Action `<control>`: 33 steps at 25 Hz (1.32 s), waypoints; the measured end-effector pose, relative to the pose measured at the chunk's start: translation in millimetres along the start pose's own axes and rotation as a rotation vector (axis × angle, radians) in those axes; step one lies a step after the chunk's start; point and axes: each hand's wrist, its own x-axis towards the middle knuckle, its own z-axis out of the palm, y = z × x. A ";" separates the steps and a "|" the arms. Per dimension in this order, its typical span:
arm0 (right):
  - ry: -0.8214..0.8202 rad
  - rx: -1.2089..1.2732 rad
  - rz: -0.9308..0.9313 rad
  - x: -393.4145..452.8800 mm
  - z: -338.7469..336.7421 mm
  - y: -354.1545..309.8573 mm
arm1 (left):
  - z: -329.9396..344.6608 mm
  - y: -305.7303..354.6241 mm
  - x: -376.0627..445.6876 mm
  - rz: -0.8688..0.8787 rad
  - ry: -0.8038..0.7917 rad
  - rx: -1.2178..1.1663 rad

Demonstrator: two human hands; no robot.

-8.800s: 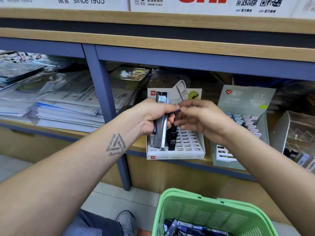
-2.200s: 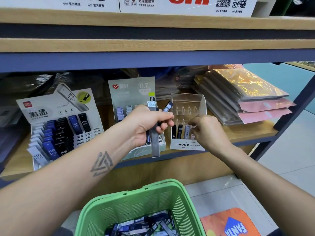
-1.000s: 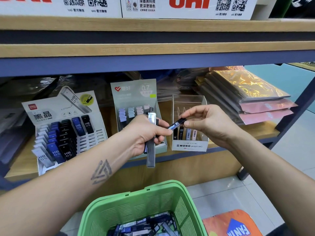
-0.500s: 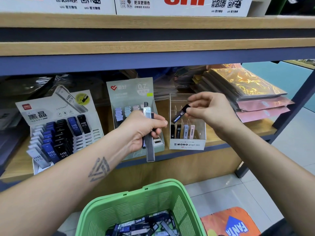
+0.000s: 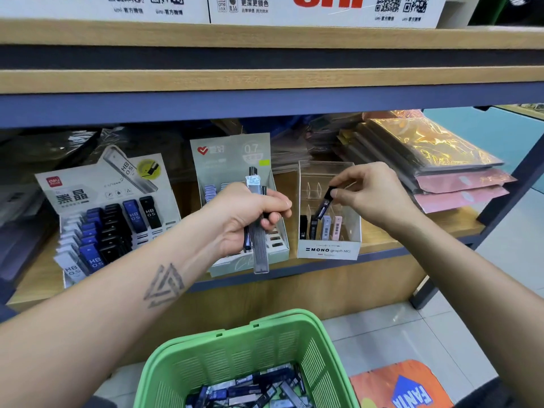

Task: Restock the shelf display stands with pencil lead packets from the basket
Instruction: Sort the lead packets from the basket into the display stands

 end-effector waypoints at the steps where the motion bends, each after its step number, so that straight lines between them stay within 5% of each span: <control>1: 0.003 -0.013 -0.003 2.4 -1.2 0.2 | -1.4 1.7 -0.4 0.004 -0.004 -0.006; 27: -0.066 -0.241 -0.068 -16.1 52.8 9.0 | 2.3 -7.0 -5.7 -0.061 -0.103 0.040; 31: -0.166 0.483 0.062 -17.4 30.2 -18.2 | 4.3 -14.9 -6.1 -0.154 -0.189 0.038; 33: -0.280 0.655 0.071 -17.9 26.4 -25.8 | 5.4 -17.6 -6.5 -0.181 -0.229 0.039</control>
